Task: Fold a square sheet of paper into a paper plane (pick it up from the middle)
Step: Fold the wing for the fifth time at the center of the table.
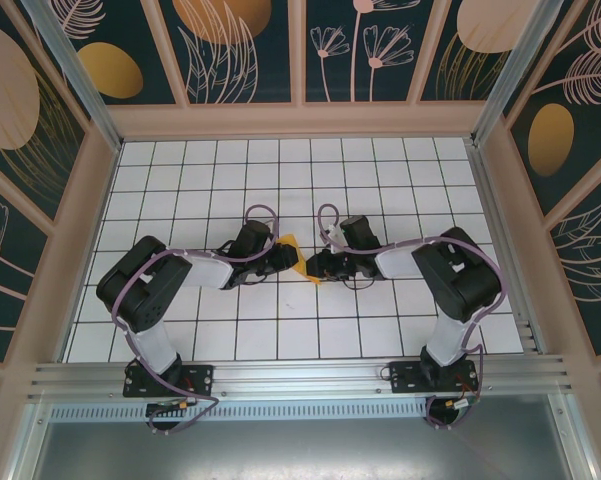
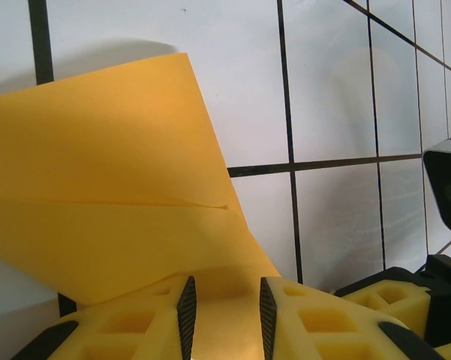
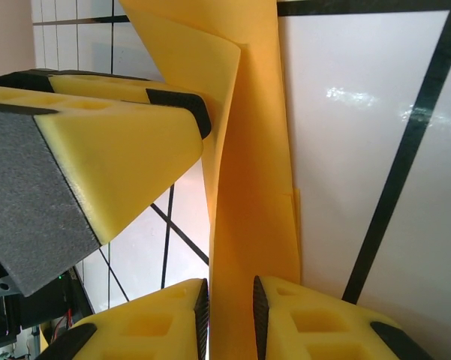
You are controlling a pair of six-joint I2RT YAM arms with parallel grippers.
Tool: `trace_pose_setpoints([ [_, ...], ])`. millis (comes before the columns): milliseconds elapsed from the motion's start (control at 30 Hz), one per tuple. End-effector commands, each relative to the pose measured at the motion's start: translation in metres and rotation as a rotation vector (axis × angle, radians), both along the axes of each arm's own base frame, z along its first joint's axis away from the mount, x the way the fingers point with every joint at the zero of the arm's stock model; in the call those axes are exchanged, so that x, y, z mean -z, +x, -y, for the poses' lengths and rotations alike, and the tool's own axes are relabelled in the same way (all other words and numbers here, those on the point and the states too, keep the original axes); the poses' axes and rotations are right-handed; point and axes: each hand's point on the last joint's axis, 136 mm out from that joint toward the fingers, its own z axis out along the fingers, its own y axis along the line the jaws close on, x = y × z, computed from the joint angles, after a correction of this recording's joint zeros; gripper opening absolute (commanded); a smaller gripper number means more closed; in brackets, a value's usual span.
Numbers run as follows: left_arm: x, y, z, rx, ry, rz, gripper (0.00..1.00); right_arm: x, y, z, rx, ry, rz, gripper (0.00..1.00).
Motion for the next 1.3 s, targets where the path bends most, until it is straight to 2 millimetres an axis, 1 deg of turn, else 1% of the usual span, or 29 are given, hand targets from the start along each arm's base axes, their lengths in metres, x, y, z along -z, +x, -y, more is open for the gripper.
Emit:
trace_pose_setpoints([
  [0, 0.005, -0.002, 0.000, 0.015, 0.022, -0.005, 0.32, -0.009, 0.000, 0.005, 0.008, 0.001, 0.017, 0.27],
  [367, 0.004, -0.003, 0.001, 0.022, 0.017, -0.005, 0.32, -0.018, 0.001, 0.007, 0.009, -0.008, 0.045, 0.27],
  [467, 0.003, -0.003, 0.001, 0.019, 0.016, -0.004, 0.32, -0.018, 0.000, 0.007, 0.005, -0.012, 0.044, 0.26],
  [633, 0.004, -0.003, 0.001, 0.017, 0.017, -0.007, 0.32, -0.009, -0.005, 0.009, 0.002, -0.033, 0.023, 0.20],
  [767, 0.004, -0.003, 0.000, 0.014, 0.019, -0.006, 0.32, -0.002, -0.011, 0.012, -0.002, -0.047, 0.007, 0.18],
  [967, 0.005, -0.003, -0.001, 0.012, 0.023, -0.008, 0.32, 0.015, -0.017, 0.018, 0.006, -0.085, -0.021, 0.14],
  [1267, 0.005, -0.001, 0.000, 0.013, 0.026, -0.006, 0.32, 0.021, -0.019, 0.019, 0.005, -0.093, -0.032, 0.10],
])
